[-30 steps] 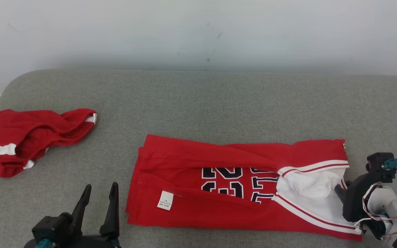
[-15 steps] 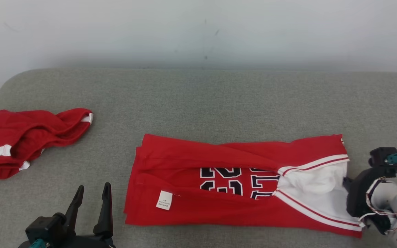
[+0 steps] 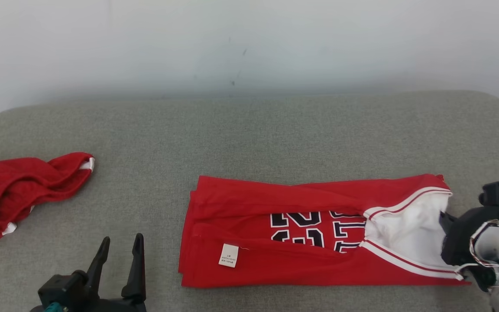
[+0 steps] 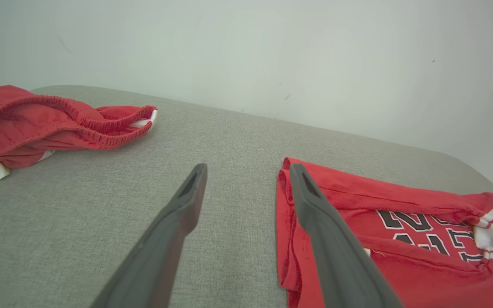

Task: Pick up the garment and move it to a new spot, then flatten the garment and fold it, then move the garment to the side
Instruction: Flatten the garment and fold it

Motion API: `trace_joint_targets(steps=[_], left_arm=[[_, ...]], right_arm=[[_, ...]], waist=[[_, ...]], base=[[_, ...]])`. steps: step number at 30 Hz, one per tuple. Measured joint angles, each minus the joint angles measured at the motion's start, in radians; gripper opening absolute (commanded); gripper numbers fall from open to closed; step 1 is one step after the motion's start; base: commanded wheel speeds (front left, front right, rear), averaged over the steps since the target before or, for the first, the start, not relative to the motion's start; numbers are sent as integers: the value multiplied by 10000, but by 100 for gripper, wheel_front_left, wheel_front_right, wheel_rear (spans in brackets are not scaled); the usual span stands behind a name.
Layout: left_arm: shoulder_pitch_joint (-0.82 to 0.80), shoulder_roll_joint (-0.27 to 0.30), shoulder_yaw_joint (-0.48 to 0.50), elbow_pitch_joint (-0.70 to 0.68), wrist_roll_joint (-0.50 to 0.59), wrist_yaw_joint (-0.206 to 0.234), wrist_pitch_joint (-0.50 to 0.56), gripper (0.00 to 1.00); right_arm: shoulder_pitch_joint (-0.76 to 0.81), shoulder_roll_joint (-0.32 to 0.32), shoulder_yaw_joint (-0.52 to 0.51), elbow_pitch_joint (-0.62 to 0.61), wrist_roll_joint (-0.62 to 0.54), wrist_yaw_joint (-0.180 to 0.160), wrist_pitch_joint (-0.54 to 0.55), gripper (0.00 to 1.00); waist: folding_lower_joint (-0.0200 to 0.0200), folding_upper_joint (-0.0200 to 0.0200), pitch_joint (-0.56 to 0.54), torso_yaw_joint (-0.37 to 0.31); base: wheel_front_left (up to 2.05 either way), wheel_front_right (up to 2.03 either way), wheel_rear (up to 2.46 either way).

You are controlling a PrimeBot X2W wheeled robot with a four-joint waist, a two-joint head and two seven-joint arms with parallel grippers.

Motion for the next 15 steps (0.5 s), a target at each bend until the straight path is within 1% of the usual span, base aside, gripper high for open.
trace_joint_targets(steps=[5, 11, 15], left_arm=[[5, -33, -140, 146, -13, -88, 6, 100], [57, -54, -174, 288, -44, -98, 8, 100], [70, -92, -265, 401, -54, -178, 42, 100]], right_arm=[[109, 387, 163, -1014, 408, -4, -222, 0], [229, 562, 802, -2543, 533, -4, -255, 0], [366, 571, 1131, -3457, 717, -4, -247, 0]], waist=[[-1, -1, -215, -136], [0, -1, -461, -216], [-1, -1, -603, -231]], base=[[0, 0, 0], [0, 0, 0], [0, 0, 0]])
